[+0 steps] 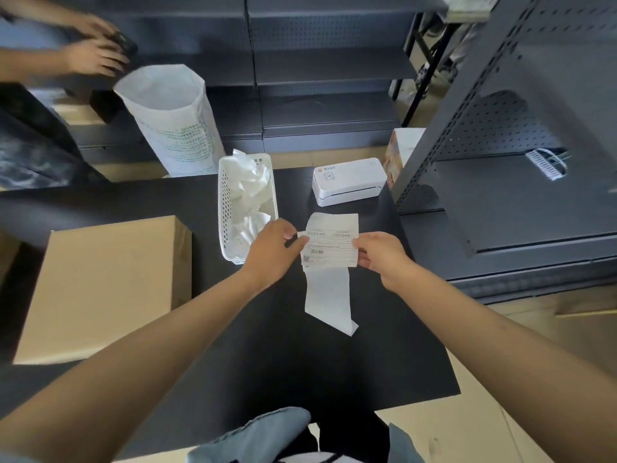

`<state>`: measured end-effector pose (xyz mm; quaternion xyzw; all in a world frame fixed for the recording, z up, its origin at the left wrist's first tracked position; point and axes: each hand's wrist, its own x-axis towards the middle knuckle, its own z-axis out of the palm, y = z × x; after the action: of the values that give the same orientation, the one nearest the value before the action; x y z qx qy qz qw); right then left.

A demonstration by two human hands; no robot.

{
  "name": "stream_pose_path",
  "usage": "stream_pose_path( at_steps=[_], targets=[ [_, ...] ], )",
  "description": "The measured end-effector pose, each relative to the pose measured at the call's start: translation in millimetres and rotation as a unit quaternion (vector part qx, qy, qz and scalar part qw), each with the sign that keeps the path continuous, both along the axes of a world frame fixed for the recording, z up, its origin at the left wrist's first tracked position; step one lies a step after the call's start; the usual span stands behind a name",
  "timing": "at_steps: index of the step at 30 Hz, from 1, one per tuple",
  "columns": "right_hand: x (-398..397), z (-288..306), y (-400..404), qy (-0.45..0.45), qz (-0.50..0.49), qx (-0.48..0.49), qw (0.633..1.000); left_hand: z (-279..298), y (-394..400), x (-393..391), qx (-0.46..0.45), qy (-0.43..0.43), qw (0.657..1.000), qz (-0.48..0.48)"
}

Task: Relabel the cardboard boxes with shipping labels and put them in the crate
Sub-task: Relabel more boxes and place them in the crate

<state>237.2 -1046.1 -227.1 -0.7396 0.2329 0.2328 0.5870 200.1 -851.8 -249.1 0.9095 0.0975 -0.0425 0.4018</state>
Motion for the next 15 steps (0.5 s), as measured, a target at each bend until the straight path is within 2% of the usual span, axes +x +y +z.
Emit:
stream_pose_path(
  at_steps=[3,5,9,15],
  targets=[
    [-10.0,-1.1,10.2,-0.002,0.027,0.007,1.0,5.7,4.5,-5.8,-0.084,0.033,0.994,0.06],
    [-14.3,-0.1,17.3,-0.005,0.046,0.007,0.999,9.4,8.0,-13.9,-0.1,0.045,0.99,0.087],
    [-25.8,4.3,28.2,-0.017,0.095,-0.001,0.995,20.5,15.3,-34.6,-0.087,0.033,0.985,0.144],
    [-42.5,9.4,54.5,-0.095,0.185,-0.052,0.977,33.0,41.0,-72.3,-0.054,0.033,0.978,0.199]
  ],
)
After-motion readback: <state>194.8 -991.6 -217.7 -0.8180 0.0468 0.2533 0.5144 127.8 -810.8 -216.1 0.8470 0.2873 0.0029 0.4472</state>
